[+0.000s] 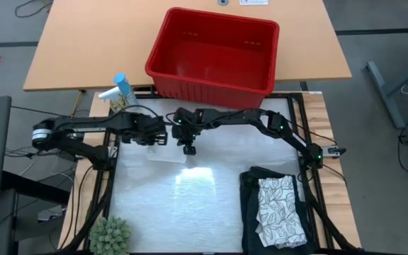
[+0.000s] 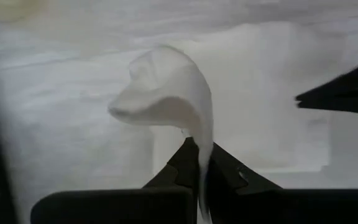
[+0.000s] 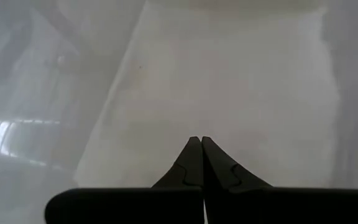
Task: Fold Laundry from Bin
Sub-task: Fold the white boxer from the red laundry bin
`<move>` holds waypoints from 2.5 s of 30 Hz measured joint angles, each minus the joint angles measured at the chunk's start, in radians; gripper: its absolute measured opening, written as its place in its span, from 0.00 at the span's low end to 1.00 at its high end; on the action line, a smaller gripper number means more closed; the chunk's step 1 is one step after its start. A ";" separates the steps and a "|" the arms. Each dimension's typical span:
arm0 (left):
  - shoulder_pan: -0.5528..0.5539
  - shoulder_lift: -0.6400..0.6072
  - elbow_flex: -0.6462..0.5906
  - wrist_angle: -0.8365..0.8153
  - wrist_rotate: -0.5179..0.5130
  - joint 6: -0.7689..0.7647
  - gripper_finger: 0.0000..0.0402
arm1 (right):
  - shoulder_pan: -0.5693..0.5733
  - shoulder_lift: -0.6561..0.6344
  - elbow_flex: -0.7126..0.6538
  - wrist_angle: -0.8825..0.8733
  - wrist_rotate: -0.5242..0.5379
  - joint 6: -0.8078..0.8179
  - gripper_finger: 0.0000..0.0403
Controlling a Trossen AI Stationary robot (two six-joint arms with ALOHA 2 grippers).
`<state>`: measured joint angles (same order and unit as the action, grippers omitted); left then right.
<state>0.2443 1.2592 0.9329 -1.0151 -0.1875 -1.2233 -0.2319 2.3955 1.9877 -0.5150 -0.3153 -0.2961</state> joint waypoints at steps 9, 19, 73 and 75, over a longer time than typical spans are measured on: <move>-0.003 0.070 0.000 0.174 0.004 -0.006 0.00 | -0.048 0.000 0.000 -0.042 0.000 0.027 0.04; -0.003 0.067 0.000 0.231 -0.023 -0.030 0.00 | -0.077 -0.001 -0.029 -0.034 0.001 0.026 0.04; -0.075 0.067 0.000 0.355 -0.029 -0.072 0.00 | -0.111 0.067 0.187 -0.138 0.031 -0.027 0.04; -0.075 0.067 0.000 0.353 -0.030 -0.072 0.00 | -0.138 0.067 0.220 -0.172 0.031 -0.041 0.04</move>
<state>0.1696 1.3266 0.9333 -0.6618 -0.2173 -1.2957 -0.3699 2.4624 2.2081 -0.6868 -0.2839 -0.3367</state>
